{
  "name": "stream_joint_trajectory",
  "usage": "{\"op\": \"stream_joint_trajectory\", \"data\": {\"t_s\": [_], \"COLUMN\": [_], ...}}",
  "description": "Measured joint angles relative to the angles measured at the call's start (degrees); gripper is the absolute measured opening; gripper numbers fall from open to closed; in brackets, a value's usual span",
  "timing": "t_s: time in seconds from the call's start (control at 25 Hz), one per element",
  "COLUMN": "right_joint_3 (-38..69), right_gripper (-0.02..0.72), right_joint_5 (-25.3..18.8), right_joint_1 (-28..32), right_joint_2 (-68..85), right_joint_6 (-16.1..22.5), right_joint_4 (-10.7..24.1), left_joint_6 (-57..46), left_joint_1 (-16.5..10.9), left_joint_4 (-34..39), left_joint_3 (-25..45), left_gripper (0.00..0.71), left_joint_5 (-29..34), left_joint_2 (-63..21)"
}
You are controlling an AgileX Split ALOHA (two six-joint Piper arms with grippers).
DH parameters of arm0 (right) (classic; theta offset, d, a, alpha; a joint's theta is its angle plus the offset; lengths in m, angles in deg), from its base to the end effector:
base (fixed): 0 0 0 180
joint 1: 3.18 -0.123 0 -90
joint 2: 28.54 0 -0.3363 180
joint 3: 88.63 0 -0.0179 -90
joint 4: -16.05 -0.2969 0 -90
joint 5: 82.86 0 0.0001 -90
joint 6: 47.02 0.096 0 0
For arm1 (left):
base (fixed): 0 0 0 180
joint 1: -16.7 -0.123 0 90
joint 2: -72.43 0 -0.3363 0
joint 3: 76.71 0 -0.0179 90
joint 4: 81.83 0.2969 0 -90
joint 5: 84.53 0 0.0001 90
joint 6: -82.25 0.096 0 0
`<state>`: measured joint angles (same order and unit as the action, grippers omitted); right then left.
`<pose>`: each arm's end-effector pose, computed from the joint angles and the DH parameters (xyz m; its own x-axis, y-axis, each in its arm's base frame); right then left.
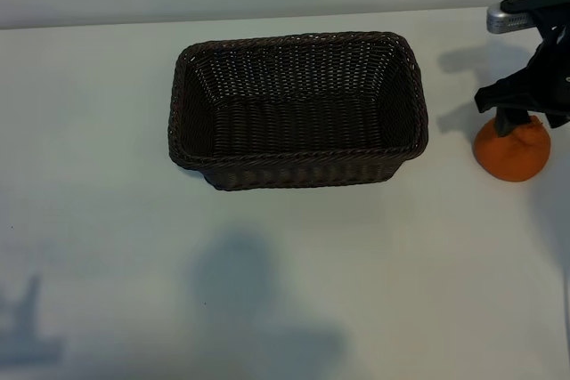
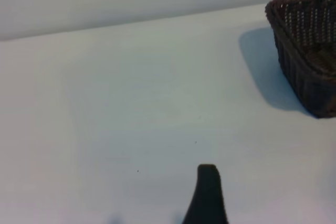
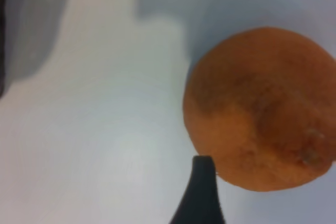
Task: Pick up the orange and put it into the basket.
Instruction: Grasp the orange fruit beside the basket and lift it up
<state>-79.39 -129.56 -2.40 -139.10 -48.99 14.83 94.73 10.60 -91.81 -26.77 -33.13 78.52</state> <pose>0.4069 -0.0041 0.2125 -0.9723 -0.0065 -0.2338 -0.0092 0.9999 0.0104 -0.0058 -0.0137 0.3115 -0.2865 0.0773 -0.9550 0.0548 0.9964 0.0642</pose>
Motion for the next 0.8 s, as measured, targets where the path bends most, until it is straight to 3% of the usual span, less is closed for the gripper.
{"op": "stream_joint_trajectory", "data": {"t_s": [0.2,0.56,0.8], "right_joint_3": [0.0,-0.11,-0.3], "right_gripper": [0.594,0.594,0.594], "right_joint_5": [0.12,0.55,2.24], "right_joint_1": [1.14,1.14,1.14], "right_joint_2": [-0.3,-1.01,-4.06], "right_joint_6": [-0.06,-2.28,-2.54], "right_joint_4": [0.0,-3.51,-3.49], "left_joint_6": [-0.18,-0.3,-0.77], "left_joint_1": [1.6,1.65,1.65], "left_joint_4": [-0.22,-0.22,-0.27], "left_joint_3": [0.09,0.26,0.26], "left_gripper": [0.596,0.596,0.596], "left_joint_5": [-0.31,-0.31,-0.11], "left_joint_2": [0.0,0.0,0.0]}}
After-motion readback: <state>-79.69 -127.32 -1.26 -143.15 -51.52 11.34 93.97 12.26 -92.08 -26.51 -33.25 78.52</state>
